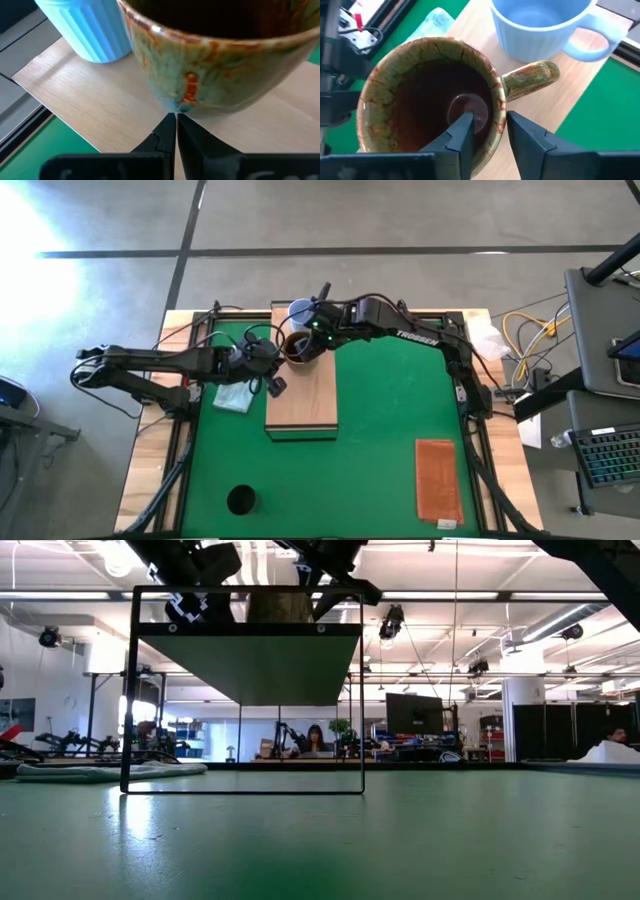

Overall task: Stack small to large cups/mugs on shelf
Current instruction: Put the green mug on the shelf

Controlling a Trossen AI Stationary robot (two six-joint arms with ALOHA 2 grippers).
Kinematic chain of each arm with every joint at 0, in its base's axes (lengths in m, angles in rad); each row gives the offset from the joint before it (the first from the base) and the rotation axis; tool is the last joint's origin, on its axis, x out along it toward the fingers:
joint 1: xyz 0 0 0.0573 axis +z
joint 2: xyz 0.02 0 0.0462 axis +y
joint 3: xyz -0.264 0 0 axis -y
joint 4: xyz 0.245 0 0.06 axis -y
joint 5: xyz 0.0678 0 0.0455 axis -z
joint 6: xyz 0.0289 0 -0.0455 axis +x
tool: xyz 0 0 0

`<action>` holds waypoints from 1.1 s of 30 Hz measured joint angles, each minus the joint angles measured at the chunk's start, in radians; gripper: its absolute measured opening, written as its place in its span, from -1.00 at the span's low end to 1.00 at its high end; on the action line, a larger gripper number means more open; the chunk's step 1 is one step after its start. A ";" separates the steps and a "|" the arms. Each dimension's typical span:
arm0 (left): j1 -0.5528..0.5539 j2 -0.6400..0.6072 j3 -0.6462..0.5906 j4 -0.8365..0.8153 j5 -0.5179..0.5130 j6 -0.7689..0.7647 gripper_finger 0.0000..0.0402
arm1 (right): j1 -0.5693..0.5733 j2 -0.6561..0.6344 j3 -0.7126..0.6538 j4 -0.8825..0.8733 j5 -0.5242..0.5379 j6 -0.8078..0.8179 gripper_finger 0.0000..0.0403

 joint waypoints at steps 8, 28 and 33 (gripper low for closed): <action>0.010 -0.003 -0.013 -0.001 -0.003 0.003 -1.00 | -0.001 -0.012 0.000 0.000 -0.070 0.003 -0.44; 0.058 -0.050 -0.014 -0.058 0.000 0.018 -1.00 | 0.053 -0.061 0.000 -0.100 -0.056 0.000 -0.44; 0.054 -0.058 -0.017 -0.062 0.058 -0.016 -1.00 | 0.048 -0.069 0.000 -0.086 -0.042 -0.007 -0.45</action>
